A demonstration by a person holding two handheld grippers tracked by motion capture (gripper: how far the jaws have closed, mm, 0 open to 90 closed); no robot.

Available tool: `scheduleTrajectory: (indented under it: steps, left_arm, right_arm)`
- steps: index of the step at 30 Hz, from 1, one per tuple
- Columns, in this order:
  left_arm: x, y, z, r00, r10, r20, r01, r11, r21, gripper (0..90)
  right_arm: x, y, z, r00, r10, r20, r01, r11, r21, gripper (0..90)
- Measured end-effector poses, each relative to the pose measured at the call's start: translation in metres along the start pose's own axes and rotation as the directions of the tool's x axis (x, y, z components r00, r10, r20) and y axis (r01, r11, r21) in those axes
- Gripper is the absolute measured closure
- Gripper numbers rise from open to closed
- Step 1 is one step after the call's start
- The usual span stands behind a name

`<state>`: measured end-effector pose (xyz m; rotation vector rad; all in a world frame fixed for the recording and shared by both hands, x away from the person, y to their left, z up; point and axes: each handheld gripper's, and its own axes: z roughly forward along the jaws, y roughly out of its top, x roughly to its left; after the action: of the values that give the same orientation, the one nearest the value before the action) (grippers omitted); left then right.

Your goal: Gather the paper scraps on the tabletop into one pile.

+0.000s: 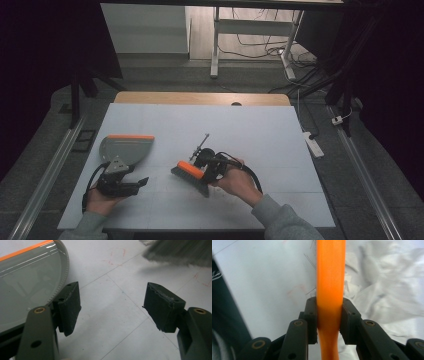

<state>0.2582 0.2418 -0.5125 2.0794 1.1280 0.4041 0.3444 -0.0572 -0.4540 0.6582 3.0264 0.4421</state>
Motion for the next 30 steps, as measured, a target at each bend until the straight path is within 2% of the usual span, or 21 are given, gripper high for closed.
scheduleTrajectory:
  steps: [5,9,13,17,22,24,30]
  left_arm:
    - [0.001,0.000,0.000,1.0000,-0.001,-0.001,0.001,1.0000,-0.001,30.5]
    - [0.000,0.000,-0.001,1.0000,0.000,-0.006,0.000,1.0000,-0.009,30.7]
    - [0.000,0.000,-0.002,1.0000,0.003,-0.007,-0.003,0.9999,-0.010,31.0]
    - [-0.001,0.000,0.000,1.0000,0.007,-0.004,-0.007,1.0000,-0.003,30.9]
    - [-0.002,0.000,0.001,1.0000,0.007,-0.004,-0.007,1.0000,0.001,30.9]
    - [-0.002,0.000,0.001,1.0000,0.006,-0.003,-0.006,1.0000,0.002,30.9]
    - [-0.002,0.000,0.001,1.0000,0.007,-0.003,-0.007,1.0000,0.002,30.9]
  right_arm:
    - [-0.012,-0.002,-0.009,0.9970,0.028,0.072,-0.025,0.999,-0.037,70.2]
    - [-0.010,-0.009,-0.030,0.9974,0.037,0.062,-0.029,0.992,-0.124,70.2]
    - [-0.011,-0.020,-0.049,0.9963,0.062,0.059,-0.049,0.978,-0.200,70.1]
    - [-0.019,-0.034,-0.060,0.9926,0.099,0.069,-0.079,0.967,-0.244,70.1]
    - [-0.030,-0.050,-0.066,0.9867,0.141,0.080,-0.116,0.958,-0.261,70.1]
    - [-0.032,-0.054,-0.067,0.9854,0.151,0.080,-0.126,0.959,-0.254,70.1]
    - [-0.032,-0.059,-0.053,0.9861,0.124,0.111,-0.106,0.982,-0.158,70.1]
